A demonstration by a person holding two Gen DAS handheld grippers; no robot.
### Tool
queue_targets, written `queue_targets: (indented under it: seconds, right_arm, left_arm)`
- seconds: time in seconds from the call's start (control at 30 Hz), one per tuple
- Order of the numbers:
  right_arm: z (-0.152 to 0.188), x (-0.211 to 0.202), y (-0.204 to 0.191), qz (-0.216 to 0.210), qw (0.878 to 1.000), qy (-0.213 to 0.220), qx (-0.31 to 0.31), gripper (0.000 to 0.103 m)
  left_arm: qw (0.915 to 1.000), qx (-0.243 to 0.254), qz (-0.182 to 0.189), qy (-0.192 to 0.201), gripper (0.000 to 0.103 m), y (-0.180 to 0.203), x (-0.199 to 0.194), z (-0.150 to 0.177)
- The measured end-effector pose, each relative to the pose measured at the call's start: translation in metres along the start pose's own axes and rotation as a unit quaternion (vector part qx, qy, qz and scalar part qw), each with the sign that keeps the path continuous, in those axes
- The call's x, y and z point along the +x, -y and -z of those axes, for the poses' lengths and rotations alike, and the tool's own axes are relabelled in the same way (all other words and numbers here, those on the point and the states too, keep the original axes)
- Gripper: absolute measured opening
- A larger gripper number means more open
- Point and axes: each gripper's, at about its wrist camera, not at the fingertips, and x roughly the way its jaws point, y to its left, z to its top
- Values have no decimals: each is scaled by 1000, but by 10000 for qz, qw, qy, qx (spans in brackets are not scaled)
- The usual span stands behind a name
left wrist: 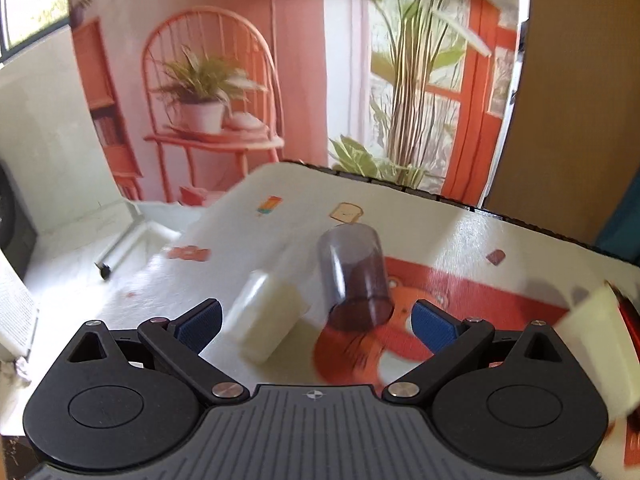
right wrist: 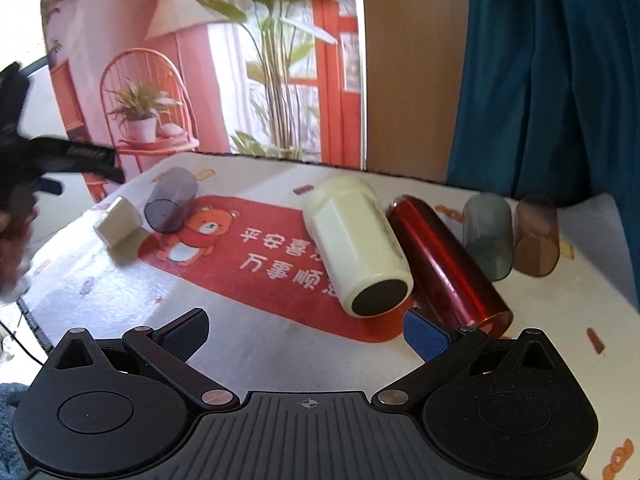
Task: Flip cup upright
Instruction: 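Reach the left tool to the clear grey cup and close on it, then lift the clear grey cup with the left tool and pass it toward the right tool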
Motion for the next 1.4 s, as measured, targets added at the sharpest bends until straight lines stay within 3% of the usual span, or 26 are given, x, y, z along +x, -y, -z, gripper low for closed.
queue_targets:
  seconds: [0.07,0.2,0.37,0.47,0.53,0.57,0.7,0.9,1.4]
  right_arm:
    - [0,8,2,-37,10000,-59,47,103]
    - [-2,22,7,7,9998,-131,133,103]
    - [-6,35,19,-53,9992,-208,347,103]
    - [-5,44,21,-35,9989,-335,322,103]
    - [-4,47,22,-53,9987,-409,302,103]
    - [-4,48,21,-59,9985,-444,303,103]
    - [-2,46,19,-91,9983,-468,334,103]
    - [2,38,18,-135,9980,-463,402,103]
    - [23,14,7,-287,9968,-626,406,103]
  left_arm:
    - [9999,91,1,-56,94,12,23,-10]
    - [9994,303,-82,-155,92,34,67,-25]
    - [9964,391,-618,-420,92,44,110,-29]
    - [9965,500,-499,-453,91,46,120,-30]
    - [9968,577,-325,-448,74,49,117,-29]
    - [9971,596,-179,-446,58,51,113,-28]
    - [9956,764,-107,-525,57,58,105,-25]
    - [9954,472,279,-788,58,47,83,-11]
    - [9859,212,1129,-1215,58,87,-41,87]
